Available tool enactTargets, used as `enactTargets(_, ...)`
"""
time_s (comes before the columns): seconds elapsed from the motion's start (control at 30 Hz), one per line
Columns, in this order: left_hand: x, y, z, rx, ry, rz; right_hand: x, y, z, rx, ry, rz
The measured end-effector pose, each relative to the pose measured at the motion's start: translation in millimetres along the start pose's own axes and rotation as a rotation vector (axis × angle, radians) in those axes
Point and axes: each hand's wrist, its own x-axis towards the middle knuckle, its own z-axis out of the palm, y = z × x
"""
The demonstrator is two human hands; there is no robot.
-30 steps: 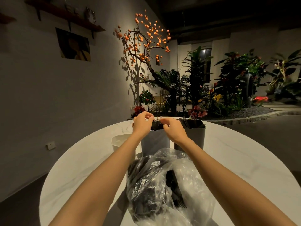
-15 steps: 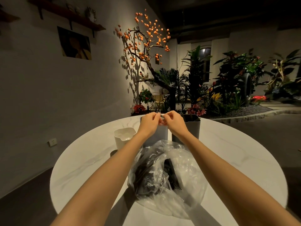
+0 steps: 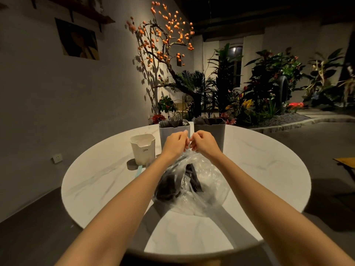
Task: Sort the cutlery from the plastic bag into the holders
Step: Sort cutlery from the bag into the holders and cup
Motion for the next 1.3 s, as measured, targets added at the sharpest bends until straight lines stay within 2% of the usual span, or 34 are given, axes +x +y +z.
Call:
enactTargets(0.33,-32.5,-26.9,17.3,0.032,0.013,-0.047,-28.3,26.6,-0.5,-0.057,-0.024,0.12)
enactTargets(0.5,-40.2,-42.2,23.3,0.281,0.018,-0.019,-38.4,51.2,-0.6,-0.168,-0.107,0.188)
enactTargets(0.6,-43.4,-49.6,24.9,0.508,-0.01,-0.087,-41.6,63.9,-0.5,-0.269,-0.156,0.183)
enactTargets(0.67,-46.6,-55.3,23.5,0.568,-0.03,-0.143,-40.5,73.4,-0.4,-0.33,-0.182,0.206)
enactTargets(0.87,-45.8,-62.1,17.8,0.519,-0.061,-0.186,-38.9,93.7,2.3,-0.549,-0.146,0.237)
enactTargets(1.03,-44.1,-59.2,22.5,0.514,-0.151,-0.224,-48.9,94.0,9.7,-0.626,0.088,-0.042)
enactTargets(1.17,-44.2,-55.9,21.4,0.43,-0.128,-0.228,-51.9,83.2,11.2,-0.573,0.003,-0.14)
enactTargets(1.23,-45.7,-56.8,20.6,0.393,-0.107,-0.234,-55.5,84.9,11.4,-0.624,-0.059,-0.073)
enactTargets(1.3,-47.4,-58.5,20.4,0.339,-0.089,-0.22,-57.3,88.8,11.1,-0.708,-0.044,0.019)
